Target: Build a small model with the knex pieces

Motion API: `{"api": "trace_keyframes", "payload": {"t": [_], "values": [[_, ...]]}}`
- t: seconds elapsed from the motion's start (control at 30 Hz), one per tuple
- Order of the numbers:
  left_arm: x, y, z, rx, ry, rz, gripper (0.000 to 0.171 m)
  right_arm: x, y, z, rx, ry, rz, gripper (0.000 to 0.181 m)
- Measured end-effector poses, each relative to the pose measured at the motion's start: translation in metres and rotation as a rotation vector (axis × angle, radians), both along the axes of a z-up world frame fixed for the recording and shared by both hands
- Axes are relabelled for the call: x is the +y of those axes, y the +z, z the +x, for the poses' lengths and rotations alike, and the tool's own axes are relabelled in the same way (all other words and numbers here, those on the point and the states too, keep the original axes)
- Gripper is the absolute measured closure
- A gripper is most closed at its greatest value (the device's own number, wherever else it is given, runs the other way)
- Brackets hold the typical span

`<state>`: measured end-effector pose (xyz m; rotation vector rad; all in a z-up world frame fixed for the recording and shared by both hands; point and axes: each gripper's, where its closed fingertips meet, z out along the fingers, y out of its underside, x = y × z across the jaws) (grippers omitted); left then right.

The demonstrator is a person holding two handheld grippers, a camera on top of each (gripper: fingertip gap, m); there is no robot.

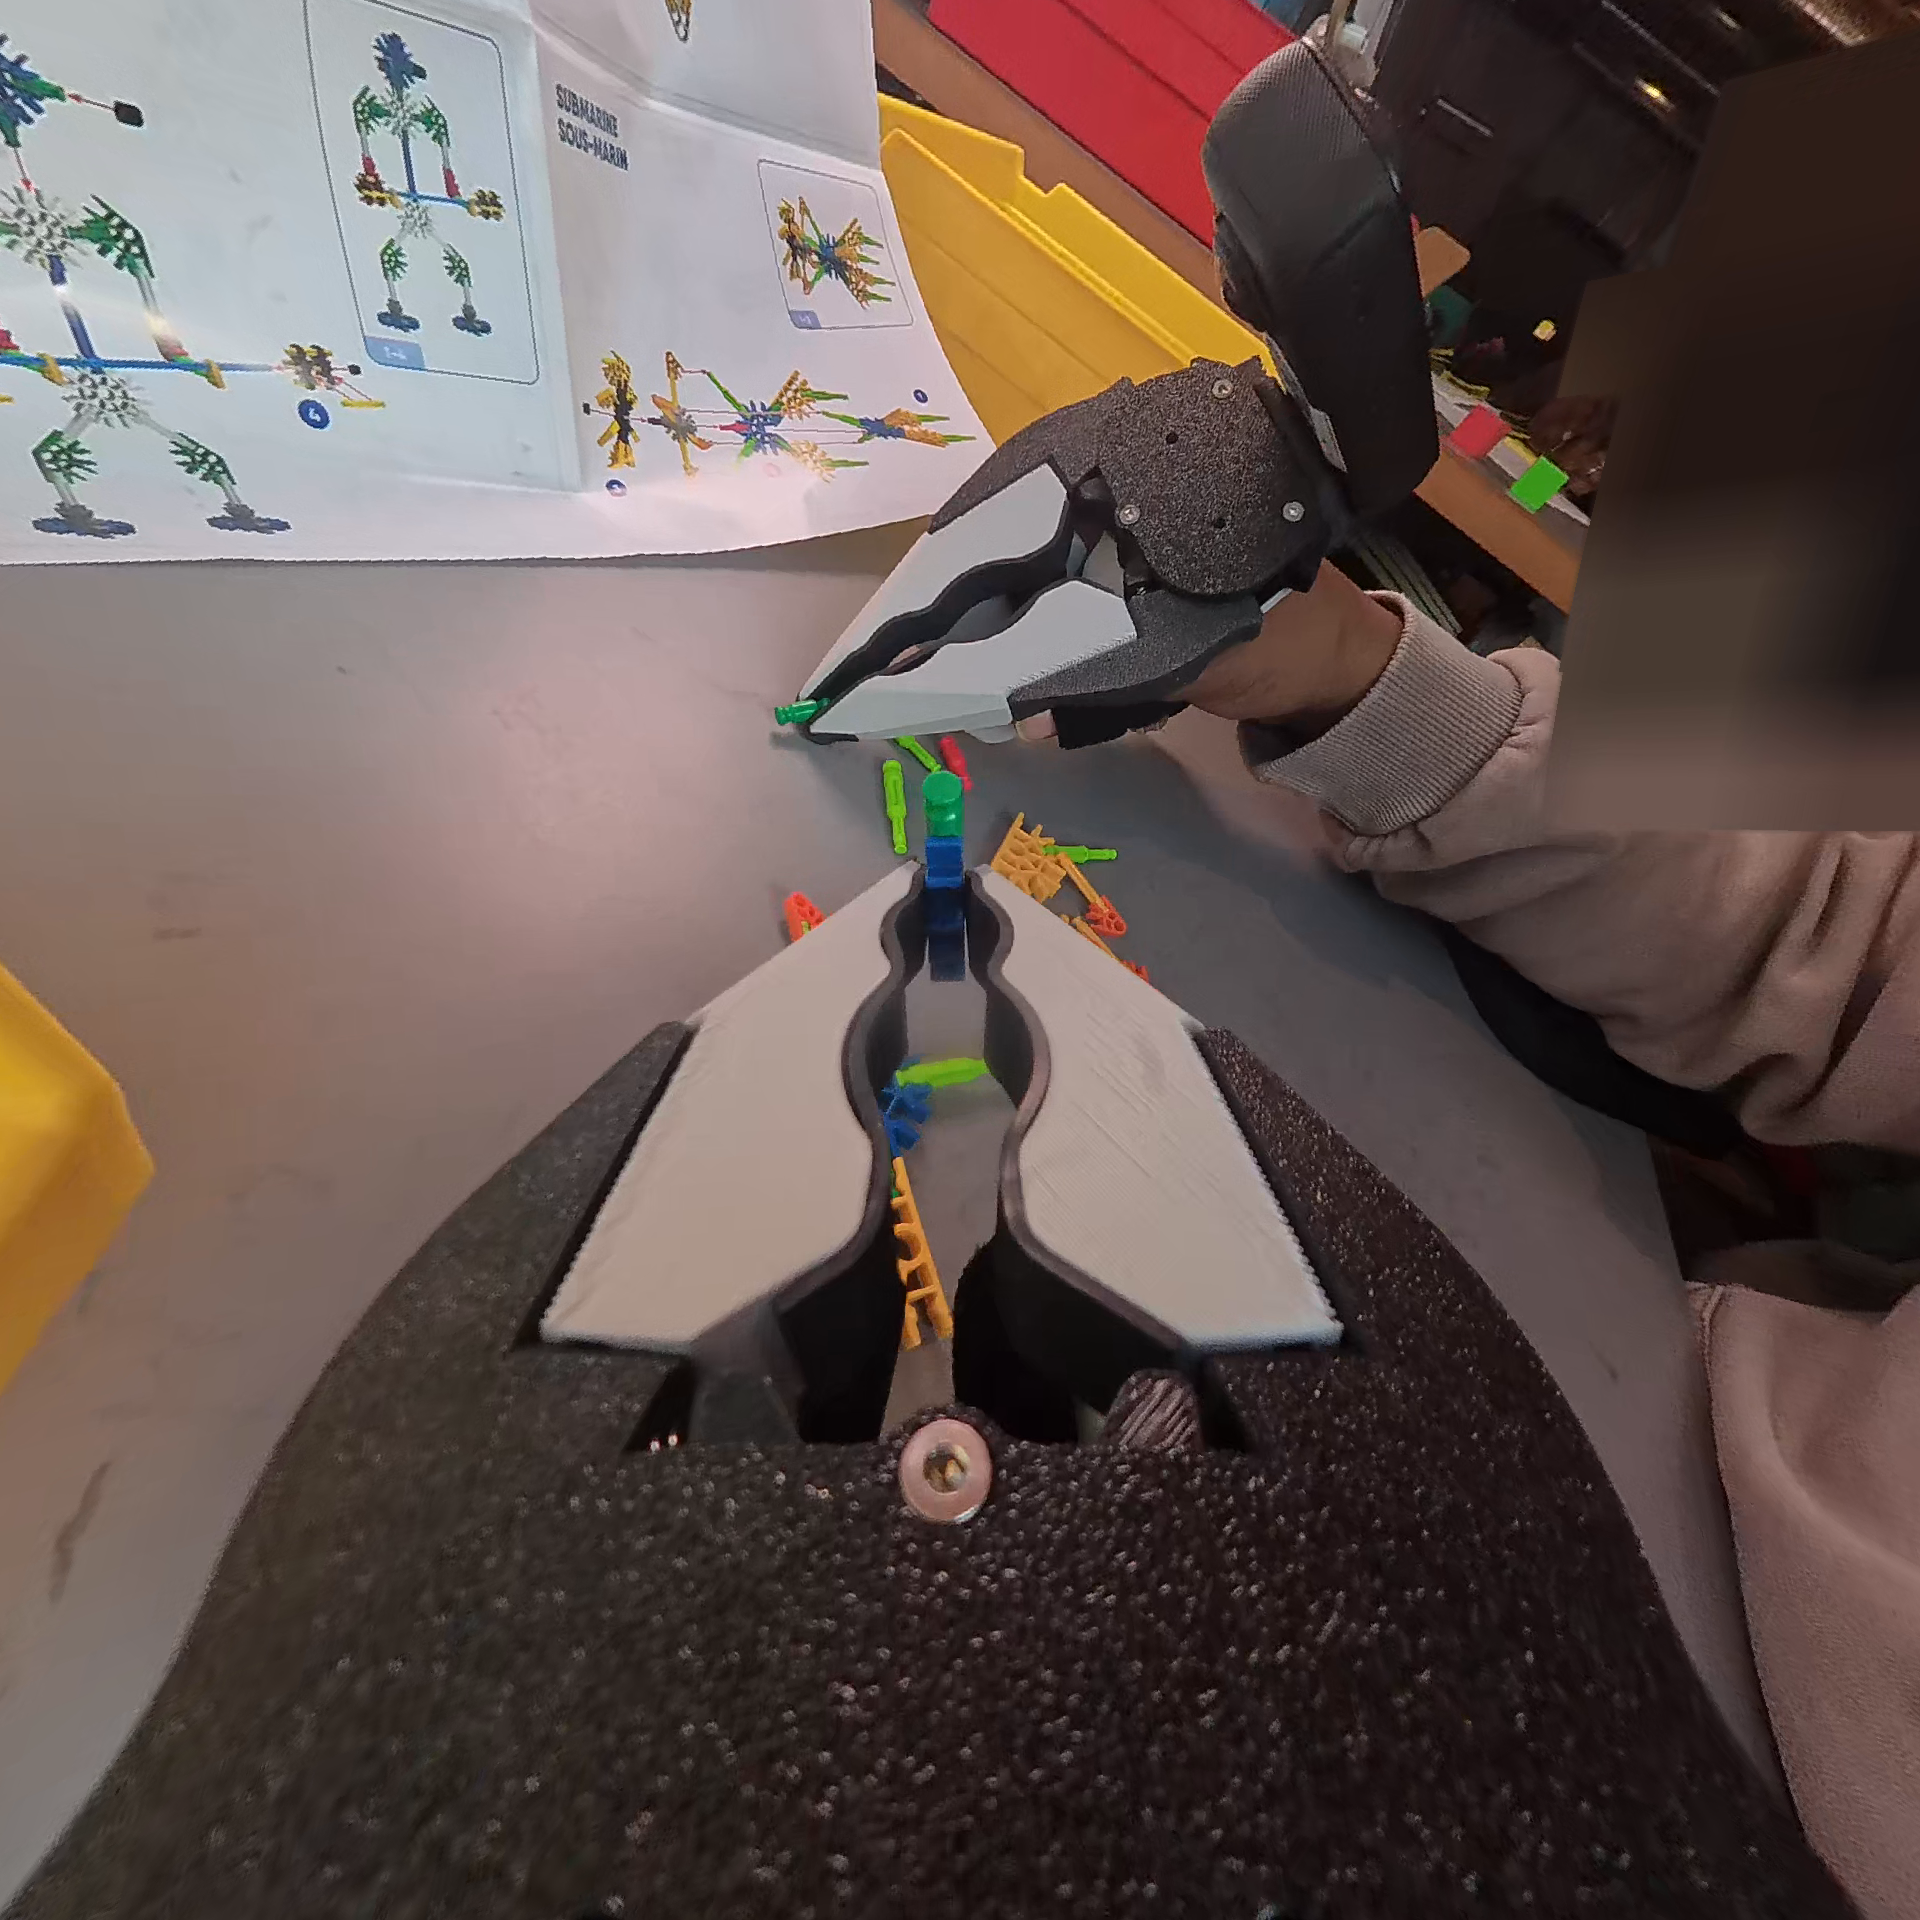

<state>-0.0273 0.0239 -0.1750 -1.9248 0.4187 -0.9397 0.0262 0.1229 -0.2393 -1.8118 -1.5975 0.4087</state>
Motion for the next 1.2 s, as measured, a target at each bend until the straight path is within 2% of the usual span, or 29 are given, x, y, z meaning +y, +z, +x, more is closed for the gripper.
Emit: {"api": "trace_keyframes", "payload": {"t": [0.13, 0.23, 0.37, 0.43, 0.5, 0.57, 0.63, 0.67, 0.77, 0.93, 1.03, 1.1, 1.2], "values": [[-0.002, 0.001, 0.003, 0.013, -0.02, 0.013, 0.166, 0.003, 0.003, 0.001, 0.035, -0.016, 0.027, 0.17], [-0.006, 0.002, 0.006, 0.043, -0.055, 0.037, 0.166, -0.005, 0.028, -0.004, 0.171, 0.017, 0.007, 0.163], [-0.019, 0.002, 0.019, 0.123, -0.165, 0.08, 0.166, -0.076, 0.088, -0.025, 0.459, 0.324, -0.213, 0.161], [-0.024, -0.004, 0.025, 0.196, -0.201, 0.084, 0.166, -0.115, 0.099, -0.029, 0.492, 0.478, -0.349, 0.159], [-0.029, -0.012, 0.03, 0.256, -0.231, 0.085, 0.166, -0.131, 0.095, -0.035, 0.483, 0.527, -0.367, 0.16], [-0.031, -0.015, 0.034, 0.291, -0.242, 0.092, 0.166, -0.136, 0.084, -0.041, 0.444, 0.535, -0.362, 0.161], [-0.033, -0.017, 0.035, 0.31, -0.259, 0.094, 0.166, -0.136, 0.076, -0.042, 0.417, 0.526, -0.368, 0.177], [-0.034, -0.018, 0.036, 0.316, -0.262, 0.095, 0.166, -0.135, 0.074, -0.041, 0.405, 0.525, -0.371, 0.178], [-0.035, -0.011, 0.038, 0.252, -0.273, 0.1, 0.166, -0.133, 0.078, -0.035, 0.414, 0.538, -0.376, 0.179], [-0.037, 0.019, 0.036, 0.066, -0.288, 0.15, 0.166, -0.129, 0.098, -0.025, 0.528, 0.549, -0.466, 0.178], [-0.04, 0.019, 0.036, 0.075, -0.305, 0.157, 0.166, -0.133, 0.102, -0.024, 0.548, 0.564, -0.489, 0.177], [-0.04, 0.02, 0.035, 0.075, -0.308, 0.15, 0.166, -0.137, 0.102, -0.022, 0.543, 0.586, -0.5, 0.166], [-0.04, 0.018, 0.033, 0.084, -0.314, 0.145, 0.166, -0.135, 0.099, -0.022, 0.524, 0.578, -0.487, 0.169]]}}
